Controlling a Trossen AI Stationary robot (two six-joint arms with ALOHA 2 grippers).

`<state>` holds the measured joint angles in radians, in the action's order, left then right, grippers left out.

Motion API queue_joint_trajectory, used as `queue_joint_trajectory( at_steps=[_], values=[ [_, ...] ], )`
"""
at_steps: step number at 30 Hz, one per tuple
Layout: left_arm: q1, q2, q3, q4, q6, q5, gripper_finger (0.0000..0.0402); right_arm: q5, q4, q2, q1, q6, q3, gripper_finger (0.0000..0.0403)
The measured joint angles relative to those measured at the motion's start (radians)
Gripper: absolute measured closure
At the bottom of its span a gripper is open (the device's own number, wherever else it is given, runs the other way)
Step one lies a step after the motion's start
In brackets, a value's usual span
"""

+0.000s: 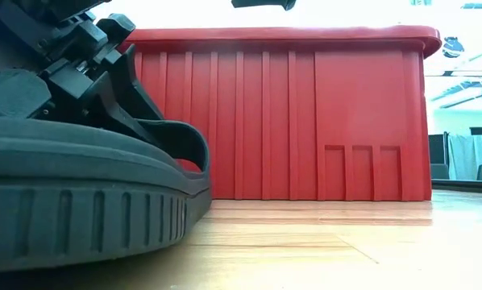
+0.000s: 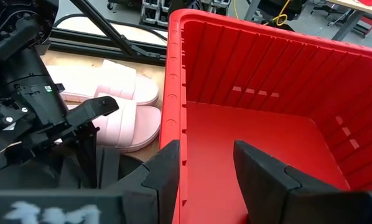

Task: Pick and place slides into bin
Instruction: Put the black slide into the red bin

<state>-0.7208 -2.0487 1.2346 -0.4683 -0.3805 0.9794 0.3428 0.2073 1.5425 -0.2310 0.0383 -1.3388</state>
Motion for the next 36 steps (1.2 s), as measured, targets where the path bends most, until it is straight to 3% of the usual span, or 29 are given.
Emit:
queue_joint_trajectory(
  at_steps=[9,36],
  values=[
    [-0.005,0.007,0.0,-0.002,0.009,-0.016,0.0392,0.0,0.0,0.0,0.0,0.0,0.0,0.0264],
    [-0.095,0.199,-0.002,0.054,0.081,-0.032,0.0399,0.0,0.0,0.0,0.001,0.038,0.0,0.0264]
  ],
)
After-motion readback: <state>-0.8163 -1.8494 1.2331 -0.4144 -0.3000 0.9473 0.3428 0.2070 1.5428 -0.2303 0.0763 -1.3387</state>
